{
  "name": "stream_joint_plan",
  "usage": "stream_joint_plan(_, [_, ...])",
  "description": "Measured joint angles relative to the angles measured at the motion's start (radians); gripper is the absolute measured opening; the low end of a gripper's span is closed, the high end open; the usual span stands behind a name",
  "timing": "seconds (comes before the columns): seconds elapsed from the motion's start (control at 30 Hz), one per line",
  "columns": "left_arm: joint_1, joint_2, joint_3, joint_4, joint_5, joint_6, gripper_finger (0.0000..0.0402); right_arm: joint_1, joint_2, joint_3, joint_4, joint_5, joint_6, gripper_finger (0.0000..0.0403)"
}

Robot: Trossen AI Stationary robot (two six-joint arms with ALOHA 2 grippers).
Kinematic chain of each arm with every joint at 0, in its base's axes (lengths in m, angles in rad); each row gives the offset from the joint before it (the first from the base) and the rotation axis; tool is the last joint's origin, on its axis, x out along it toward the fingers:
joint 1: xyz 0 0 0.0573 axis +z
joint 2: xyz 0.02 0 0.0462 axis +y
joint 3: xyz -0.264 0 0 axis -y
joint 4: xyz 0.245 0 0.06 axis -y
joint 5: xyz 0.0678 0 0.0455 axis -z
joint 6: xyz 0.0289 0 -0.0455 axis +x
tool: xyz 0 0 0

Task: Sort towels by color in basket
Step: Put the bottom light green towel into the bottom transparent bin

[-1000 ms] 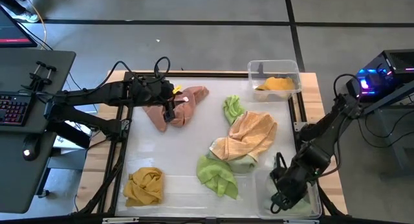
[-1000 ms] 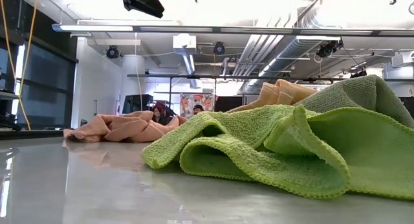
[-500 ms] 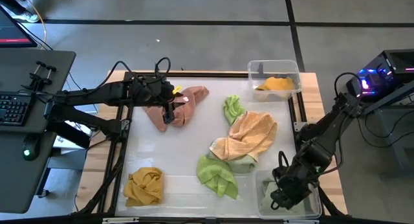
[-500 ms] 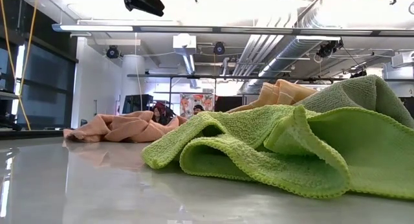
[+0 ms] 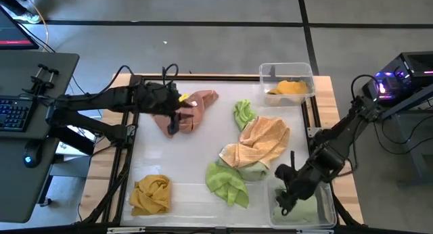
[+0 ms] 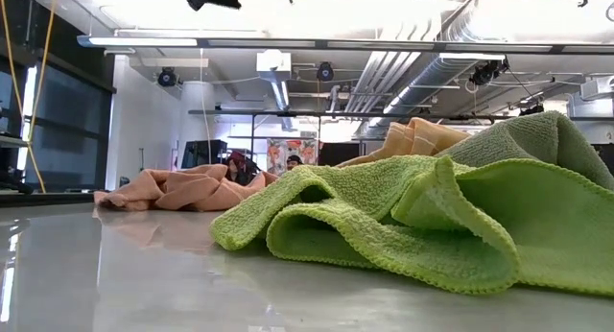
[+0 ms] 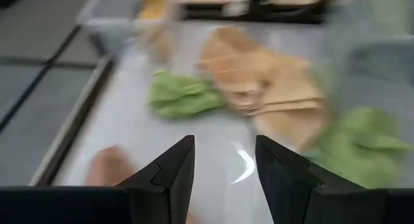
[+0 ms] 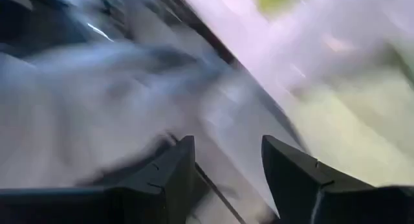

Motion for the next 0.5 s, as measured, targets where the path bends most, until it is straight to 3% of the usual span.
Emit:
stream_joint_plan(0.13, [-0.092, 0.008, 0.000, -0.011, -0.004, 0.011, 0.0143, -0.049, -0.011, 0.002, 0.088, 0.236, -0.096, 0.0172])
stream_joint_plan(0.2, [-0.140, 0.016, 0.000, -0.014, -0.068, -0.029, 0.0136, -0.074, -0.011, 0.002, 0.093, 0.358, -0.189, 0.0172])
stream_joint_plan(0.3, [-0.208, 0.032, 0.000, -0.027, -0.187, -0.175, 0.0126, -0.120, -0.011, -0.005, 0.089, 0.587, -0.312, 0.0172])
stream_joint_plan(0.4, [-0.269, 0.057, 0.000, -0.027, -0.230, -0.352, 0.0119, -0.163, -0.008, -0.007, 0.094, 0.805, -0.351, 0.0172])
stream_joint_plan(0.5, [-0.359, 0.104, 0.000, -0.028, -0.259, -0.490, 0.0112, -0.199, -0.009, -0.007, 0.122, 0.872, -0.391, 0.0172])
